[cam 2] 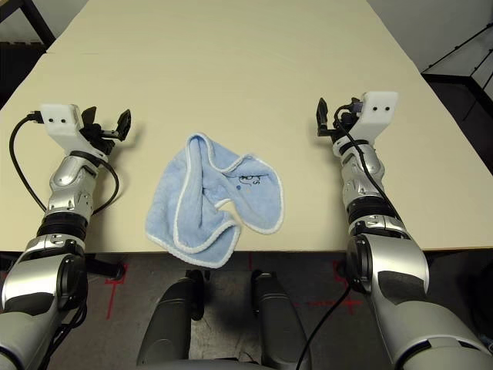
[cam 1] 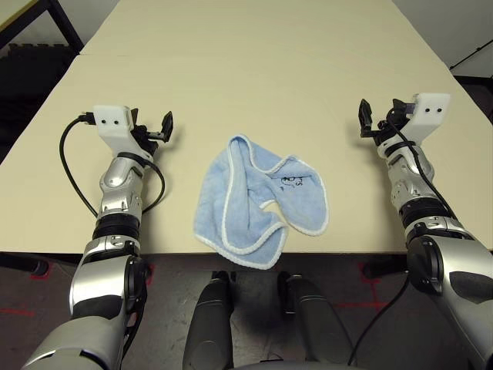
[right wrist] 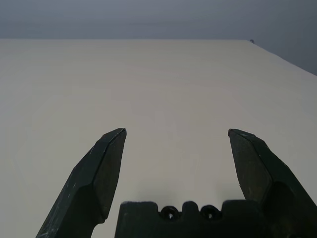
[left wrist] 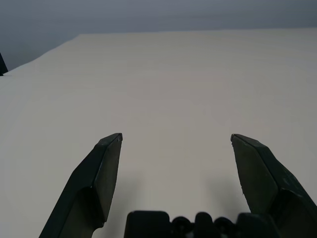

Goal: Fold the towel and set it aside.

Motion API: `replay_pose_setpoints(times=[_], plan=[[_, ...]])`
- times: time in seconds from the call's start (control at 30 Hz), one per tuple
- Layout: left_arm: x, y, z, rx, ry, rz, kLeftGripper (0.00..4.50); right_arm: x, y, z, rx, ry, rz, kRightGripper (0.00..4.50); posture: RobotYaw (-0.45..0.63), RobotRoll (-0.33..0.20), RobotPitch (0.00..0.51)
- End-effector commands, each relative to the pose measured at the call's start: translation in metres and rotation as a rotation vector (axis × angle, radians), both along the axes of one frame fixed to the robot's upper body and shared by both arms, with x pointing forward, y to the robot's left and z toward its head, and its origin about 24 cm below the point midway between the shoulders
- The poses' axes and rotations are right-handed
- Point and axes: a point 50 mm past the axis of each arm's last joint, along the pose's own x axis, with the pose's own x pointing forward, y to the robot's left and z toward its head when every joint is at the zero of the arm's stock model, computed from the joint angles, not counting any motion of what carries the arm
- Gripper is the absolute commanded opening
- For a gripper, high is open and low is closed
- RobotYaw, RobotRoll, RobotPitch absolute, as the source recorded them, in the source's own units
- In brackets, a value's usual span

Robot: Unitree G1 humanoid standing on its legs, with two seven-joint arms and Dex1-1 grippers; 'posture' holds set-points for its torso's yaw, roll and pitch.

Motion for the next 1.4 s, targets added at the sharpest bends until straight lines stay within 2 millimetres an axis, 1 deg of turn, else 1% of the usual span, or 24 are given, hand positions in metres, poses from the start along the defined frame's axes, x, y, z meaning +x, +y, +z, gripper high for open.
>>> replay_pose_setpoints(times=[0.03,0.47,0.6,0.7,0.77,0.87,0.93,1.07,1.23,1.4], plan=[[-0.003,0.002,-0.005,-0.015,0.011,0.010,4.44,0.000,-0.001,-0.003,0.019,0.018,-0.004,4.50,-0.02,0.000,0.178],[-0.002,0.002,-0.001,-0.009,0.008,-0.004,4.44,-0.001,-0.005,-0.003,0.013,0.022,-0.006,4.50,-0.02,0.000,0.183],[-0.002,0.002,0.003,-0.004,0.006,-0.049,4.44,0.000,-0.004,-0.003,0.013,0.029,0.011,4.50,-0.02,0.000,0.185],[-0.005,0.000,0.005,-0.015,0.013,-0.142,4.44,0.001,-0.004,-0.002,0.008,0.034,0.027,4.50,-0.01,0.000,0.185],[-0.007,-0.006,0.006,-0.017,0.022,-0.246,4.44,0.001,-0.004,-0.001,0.006,0.034,0.029,4.50,-0.01,0.000,0.185],[-0.013,-0.014,0.009,0.057,0.052,-0.425,4.44,0.002,-0.003,0.000,0.001,0.036,0.041,4.50,0.00,0.000,0.184],[-0.018,-0.016,0.012,0.102,0.081,-0.529,4.44,0.003,-0.001,0.001,-0.001,0.038,0.062,4.50,0.00,0.000,0.184],[-0.023,-0.013,0.016,0.176,0.138,-0.636,4.44,0.002,0.002,0.002,-0.023,0.036,0.131,4.50,0.00,0.000,0.184],[-0.033,-0.016,0.014,0.244,0.186,-0.768,4.44,0.001,0.005,0.009,-0.064,0.039,0.308,4.50,0.00,0.000,0.186],[-0.045,-0.027,0.005,0.296,0.237,-0.901,4.44,0.001,0.008,0.025,-0.200,0.065,0.516,4.50,0.01,0.000,0.188]])
